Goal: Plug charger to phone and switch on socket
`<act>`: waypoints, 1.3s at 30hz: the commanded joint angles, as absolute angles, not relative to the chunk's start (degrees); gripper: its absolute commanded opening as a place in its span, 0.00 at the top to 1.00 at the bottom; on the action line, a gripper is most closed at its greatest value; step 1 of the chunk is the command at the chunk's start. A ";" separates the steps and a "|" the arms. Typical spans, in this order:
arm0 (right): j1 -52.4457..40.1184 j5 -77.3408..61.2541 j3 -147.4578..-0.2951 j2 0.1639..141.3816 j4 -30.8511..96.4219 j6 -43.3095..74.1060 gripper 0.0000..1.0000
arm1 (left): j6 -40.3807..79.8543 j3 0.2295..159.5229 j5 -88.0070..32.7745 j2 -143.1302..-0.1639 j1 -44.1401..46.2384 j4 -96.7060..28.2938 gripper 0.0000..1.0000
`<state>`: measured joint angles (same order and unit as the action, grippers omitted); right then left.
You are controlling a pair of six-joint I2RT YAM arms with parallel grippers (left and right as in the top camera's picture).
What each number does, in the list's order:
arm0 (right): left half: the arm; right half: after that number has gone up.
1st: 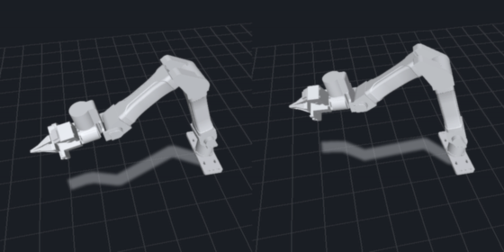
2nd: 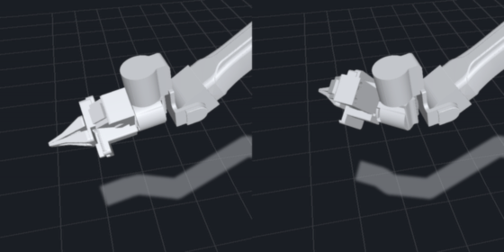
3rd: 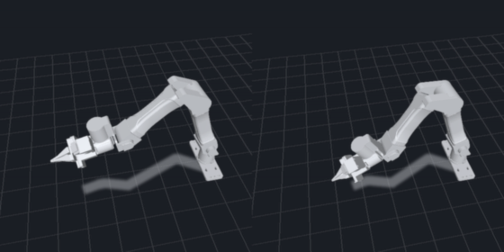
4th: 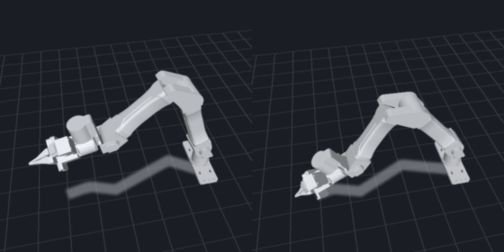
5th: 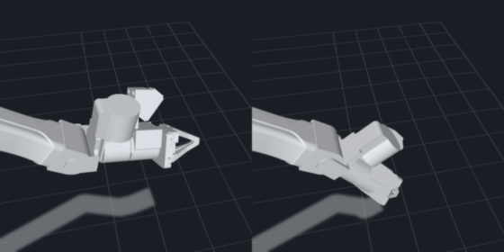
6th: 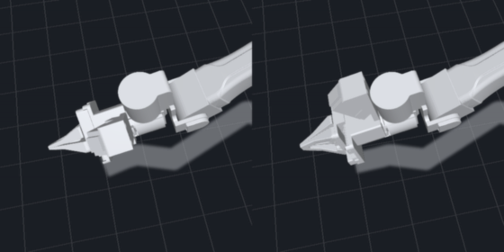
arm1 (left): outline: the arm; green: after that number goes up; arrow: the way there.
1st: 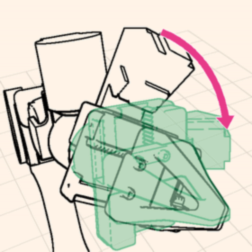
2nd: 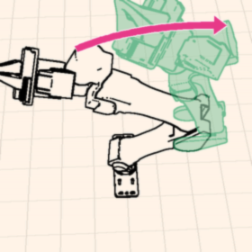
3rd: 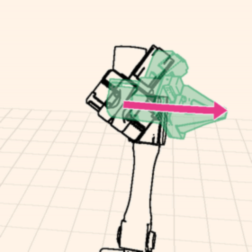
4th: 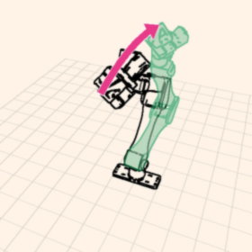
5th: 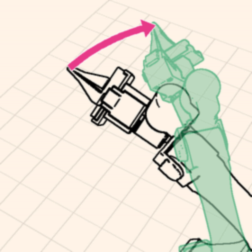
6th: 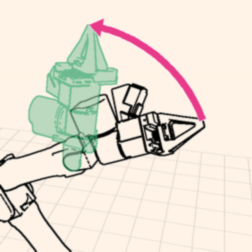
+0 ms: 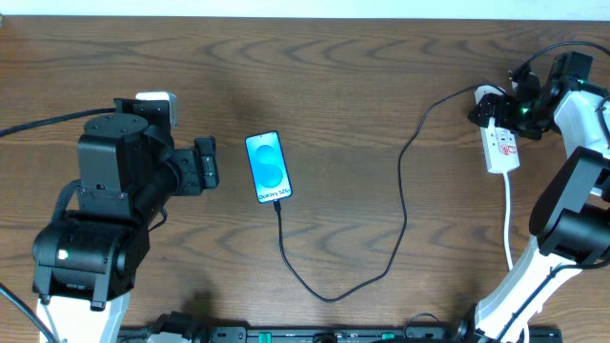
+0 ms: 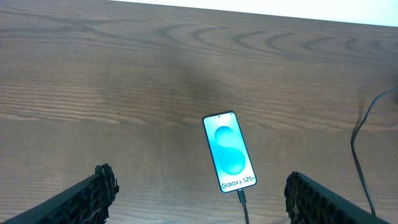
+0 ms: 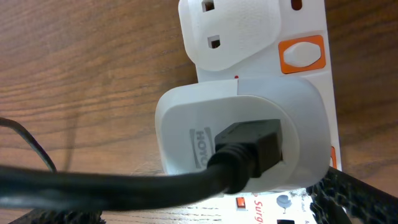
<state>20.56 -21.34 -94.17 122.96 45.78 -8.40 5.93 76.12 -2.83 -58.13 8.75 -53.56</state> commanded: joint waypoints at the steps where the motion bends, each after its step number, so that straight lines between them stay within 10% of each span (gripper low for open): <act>1: 20.18 -24.80 -94.80 123.98 46.09 -8.43 0.01 | 5.37 76.73 -2.28 -58.35 8.86 -53.58 0.12; 39: 19.62 -26.44 -87.00 123.85 42.02 -7.75 0.01 | 5.37 76.73 -2.28 -58.35 8.86 -53.58 0.12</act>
